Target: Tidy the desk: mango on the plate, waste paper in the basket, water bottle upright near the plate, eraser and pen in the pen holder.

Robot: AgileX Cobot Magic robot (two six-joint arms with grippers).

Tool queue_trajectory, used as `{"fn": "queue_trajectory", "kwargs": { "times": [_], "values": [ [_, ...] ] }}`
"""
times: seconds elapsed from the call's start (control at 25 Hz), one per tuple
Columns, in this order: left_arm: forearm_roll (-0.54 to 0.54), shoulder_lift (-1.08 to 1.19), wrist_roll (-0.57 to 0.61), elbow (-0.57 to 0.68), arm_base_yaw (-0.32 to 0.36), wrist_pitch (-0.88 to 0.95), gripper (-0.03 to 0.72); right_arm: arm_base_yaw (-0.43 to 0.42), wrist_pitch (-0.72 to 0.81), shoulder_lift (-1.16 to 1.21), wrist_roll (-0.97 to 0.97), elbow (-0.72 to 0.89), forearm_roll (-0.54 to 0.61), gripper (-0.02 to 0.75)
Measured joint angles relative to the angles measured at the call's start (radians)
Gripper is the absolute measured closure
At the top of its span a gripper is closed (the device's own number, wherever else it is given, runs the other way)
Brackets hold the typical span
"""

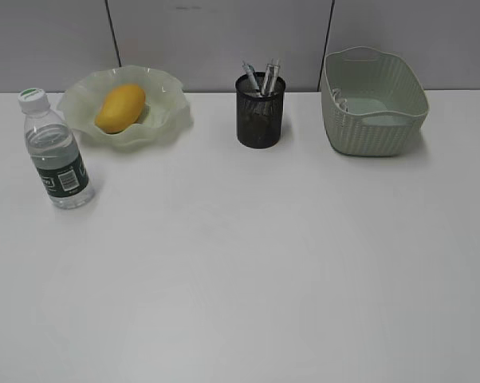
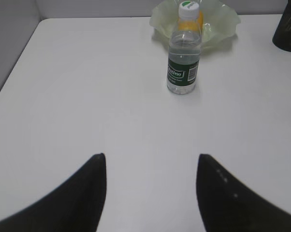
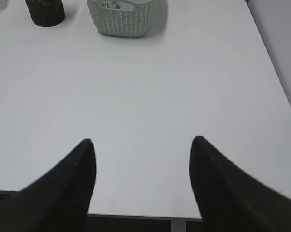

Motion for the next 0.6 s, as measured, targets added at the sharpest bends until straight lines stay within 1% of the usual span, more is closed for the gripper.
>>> {"fn": "queue_trajectory", "kwargs": {
  "times": [0.24, 0.6],
  "values": [
    [0.0, 0.0, 0.0, 0.0, 0.0, 0.0, 0.239, 0.0, 0.0, 0.0, 0.0, 0.0, 0.0, 0.249],
    [0.0, 0.0, 0.0, 0.0, 0.0, 0.0, 0.259, 0.0, 0.0, 0.0, 0.0, 0.0, 0.0, 0.248]
  ]
}}
